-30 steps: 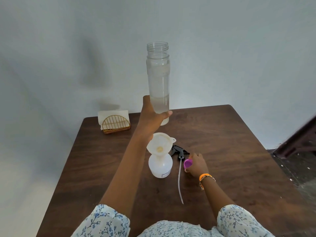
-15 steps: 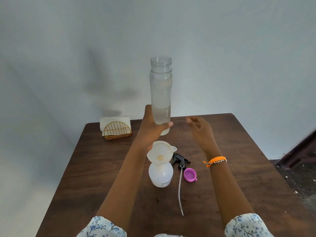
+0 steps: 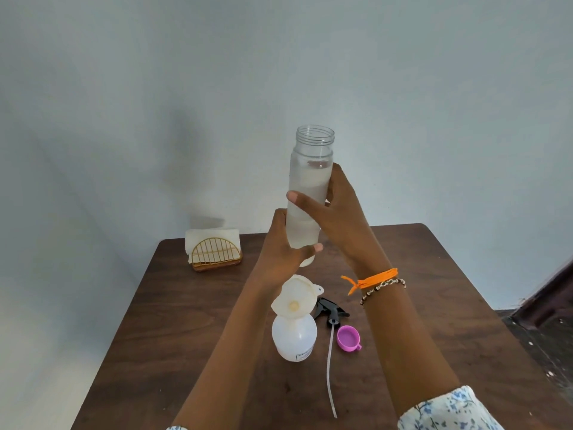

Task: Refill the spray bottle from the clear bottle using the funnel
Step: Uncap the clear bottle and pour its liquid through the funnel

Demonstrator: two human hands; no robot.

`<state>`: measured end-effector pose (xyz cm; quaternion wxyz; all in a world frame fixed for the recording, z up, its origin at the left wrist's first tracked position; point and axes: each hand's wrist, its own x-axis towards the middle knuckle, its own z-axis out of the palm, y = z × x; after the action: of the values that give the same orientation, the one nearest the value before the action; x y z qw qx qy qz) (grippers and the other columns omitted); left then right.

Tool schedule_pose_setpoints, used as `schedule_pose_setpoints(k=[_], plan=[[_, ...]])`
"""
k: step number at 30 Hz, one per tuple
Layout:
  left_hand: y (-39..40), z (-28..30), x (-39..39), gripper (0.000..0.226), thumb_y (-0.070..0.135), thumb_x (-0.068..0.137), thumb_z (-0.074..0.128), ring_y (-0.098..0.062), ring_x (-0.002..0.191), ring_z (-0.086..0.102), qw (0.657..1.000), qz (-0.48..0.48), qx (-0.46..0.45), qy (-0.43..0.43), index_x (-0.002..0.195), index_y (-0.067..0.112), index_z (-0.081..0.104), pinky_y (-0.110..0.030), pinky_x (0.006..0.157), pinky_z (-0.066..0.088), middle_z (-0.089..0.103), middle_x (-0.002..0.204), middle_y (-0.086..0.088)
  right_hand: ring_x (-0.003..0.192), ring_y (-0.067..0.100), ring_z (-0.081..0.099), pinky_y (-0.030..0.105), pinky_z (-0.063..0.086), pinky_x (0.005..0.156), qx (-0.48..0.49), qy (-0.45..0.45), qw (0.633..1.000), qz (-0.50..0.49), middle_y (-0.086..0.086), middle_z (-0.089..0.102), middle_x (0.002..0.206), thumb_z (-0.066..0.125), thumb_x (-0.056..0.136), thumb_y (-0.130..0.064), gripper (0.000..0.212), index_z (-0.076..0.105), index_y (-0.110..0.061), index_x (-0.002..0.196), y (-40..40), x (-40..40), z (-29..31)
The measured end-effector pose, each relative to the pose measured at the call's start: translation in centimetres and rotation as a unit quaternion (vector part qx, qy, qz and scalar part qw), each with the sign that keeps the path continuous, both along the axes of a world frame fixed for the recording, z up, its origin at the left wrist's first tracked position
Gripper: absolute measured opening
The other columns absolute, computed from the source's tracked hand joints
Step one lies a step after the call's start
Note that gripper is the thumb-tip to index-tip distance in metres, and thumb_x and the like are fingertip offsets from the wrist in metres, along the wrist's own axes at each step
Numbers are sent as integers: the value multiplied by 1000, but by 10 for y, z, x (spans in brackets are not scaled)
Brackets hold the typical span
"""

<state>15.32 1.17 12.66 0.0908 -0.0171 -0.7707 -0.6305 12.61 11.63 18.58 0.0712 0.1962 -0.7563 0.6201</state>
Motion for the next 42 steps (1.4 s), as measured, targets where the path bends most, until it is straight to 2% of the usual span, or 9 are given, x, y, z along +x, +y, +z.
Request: schedule_pose_setpoints(k=[6, 9, 12, 14, 19, 25, 30, 37, 42], plan=[[-2, -4, 2, 60, 24, 72, 78, 8, 98, 54, 999, -26, -41, -1, 116, 32, 39, -9, 67, 45, 54, 107, 20, 95, 8, 60, 20, 52, 76, -73, 10, 997, -10, -4, 63, 104, 71, 79, -22, 42, 51, -15, 115, 9, 12, 2], [-5, -13, 5, 71, 28, 71, 78, 4, 110, 46, 995, -56, -80, -32, 128, 31, 36, -13, 83, 39, 47, 122, 19, 95, 8, 61, 21, 52, 77, -67, 11, 998, 7, -3, 63, 105, 72, 79, -19, 42, 52, -16, 115, 18, 16, -5], [-12, -28, 10, 84, 33, 66, 81, -7, 131, 34, 988, -49, -128, -68, 136, 30, 33, -33, 108, 31, 38, 141, 12, 97, 9, 61, 27, 52, 81, -31, 8, 999, 6, -4, 63, 105, 73, 77, -18, 44, 52, -19, 115, 26, 16, -22], [-18, -38, 16, 89, 39, 63, 81, -12, 137, 26, 983, -37, -160, -86, 136, 35, 30, -45, 115, 21, 32, 146, 12, 99, 10, 60, 26, 51, 81, 1, 4, 1000, -11, -5, 62, 107, 74, 76, -20, 47, 52, -20, 117, 31, 14, -37], [-32, -66, 31, 105, 41, 61, 82, -17, 140, 19, 976, -26, -169, -136, 142, 40, 16, -50, 114, 22, 20, 152, 10, 99, 10, 58, 10, 46, 73, 33, -26, 998, -41, -3, 61, 112, 76, 71, -24, 59, 50, -22, 123, 40, 15, -75], [-26, -89, 43, 114, 43, 56, 85, -17, 139, 21, 977, 4, -150, -151, 144, 34, 12, -51, 114, 24, 16, 153, 5, 103, 12, 56, 21, 44, 78, 68, -47, 995, -54, -2, 59, 113, 78, 67, -21, 60, 52, -25, 121, 40, 24, -109], [-18, -105, 47, 113, 39, 57, 86, -13, 135, 26, 983, 35, -132, -126, 144, 32, 14, -31, 106, 29, 18, 151, 7, 108, 16, 51, 27, 42, 87, 114, -34, 990, -71, -8, 52, 110, 78, 68, -12, 64, 50, -24, 125, 39, 33, -122], [-12, -111, 51, 103, 34, 62, 84, -11, 132, 32, 987, 74, -87, -113, 144, 26, 22, -27, 102, 31, 28, 147, 6, 106, 14, 45, 10, 31, 79, 139, -33, 986, -81, -11, 49, 108, 74, 71, -7, 61, 51, -27, 124, 39, 45, -129], [-8, -114, 49, 97, 38, 69, 78, -11, 131, 30, 985, 80, -89, -121, 145, 27, 18, -24, 99, 29, 26, 149, 5, 108, 16, 44, 25, 36, 85, 176, -48, 980, -85, 2, 54, 118, 74, 71, -5, 61, 51, -23, 125, 37, 50, -133]])
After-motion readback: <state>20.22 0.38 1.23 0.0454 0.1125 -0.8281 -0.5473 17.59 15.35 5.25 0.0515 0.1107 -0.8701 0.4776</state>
